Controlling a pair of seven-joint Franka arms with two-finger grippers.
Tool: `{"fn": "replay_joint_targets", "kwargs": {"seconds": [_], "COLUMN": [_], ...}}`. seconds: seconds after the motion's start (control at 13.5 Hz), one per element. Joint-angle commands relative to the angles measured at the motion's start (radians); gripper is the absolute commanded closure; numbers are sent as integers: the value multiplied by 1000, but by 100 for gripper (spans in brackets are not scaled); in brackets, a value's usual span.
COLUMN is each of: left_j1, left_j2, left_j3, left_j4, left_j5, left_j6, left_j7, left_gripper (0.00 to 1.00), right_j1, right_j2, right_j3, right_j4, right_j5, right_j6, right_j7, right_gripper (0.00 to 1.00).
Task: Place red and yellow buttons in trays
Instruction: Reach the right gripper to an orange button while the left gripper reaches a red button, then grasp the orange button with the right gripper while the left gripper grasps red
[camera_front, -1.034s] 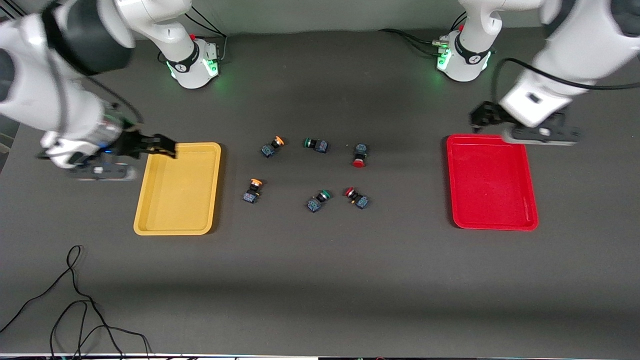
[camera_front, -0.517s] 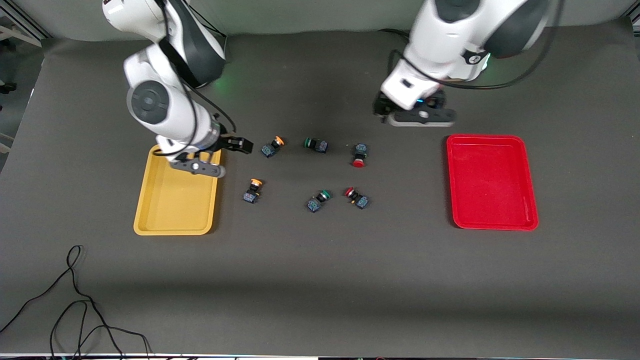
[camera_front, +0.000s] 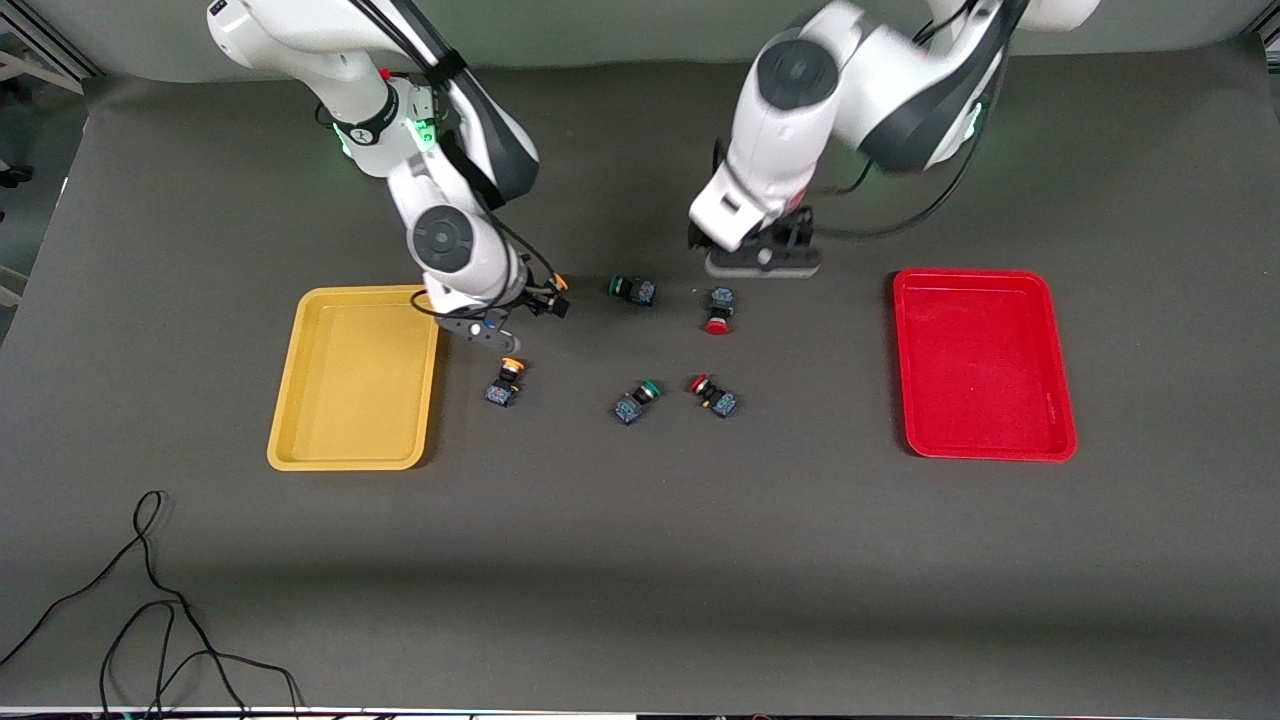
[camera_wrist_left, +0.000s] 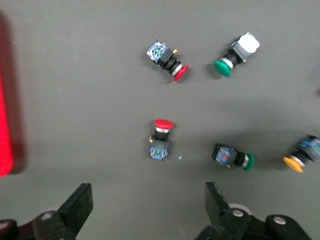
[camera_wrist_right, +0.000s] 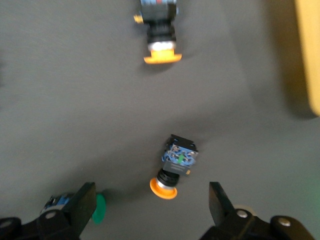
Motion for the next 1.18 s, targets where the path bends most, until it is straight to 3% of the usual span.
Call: {"fn": "replay_joint_targets", "kwargs": {"seconds": [0.0, 0.37, 0.66, 0.81, 0.96, 1.11], "left_j1": [-29, -33, -56, -55, -55, -50], "left_j2": [101, 164, 282, 318, 318, 313], "left_j3": [12, 12, 14, 15, 15, 15], "left_j4": [-29, -209, -210, -207, -204, -201], "left_j5": [45, 69, 107, 112, 111, 111], "left_j6": [104, 350, 430, 465, 453, 445], "left_j7": [-35, -35, -33, -35, -40, -59], "left_gripper": [0, 0, 0, 0, 17, 53], "right_j1": [31, 36, 57, 65, 74, 76], "right_j2": [17, 13, 17, 17, 20, 26], "right_j3": [-12, -14, -14, -14, -14, -14], "right_j4": [-51, -165, -208, -211, -213, -230], "right_j5": [30, 73, 81, 81, 81, 81], "right_j6": [64, 219, 285, 287, 303, 346], "right_j7": [42, 42, 42, 41, 41, 41], "right_gripper": [0, 0, 1, 8, 15, 23]}}
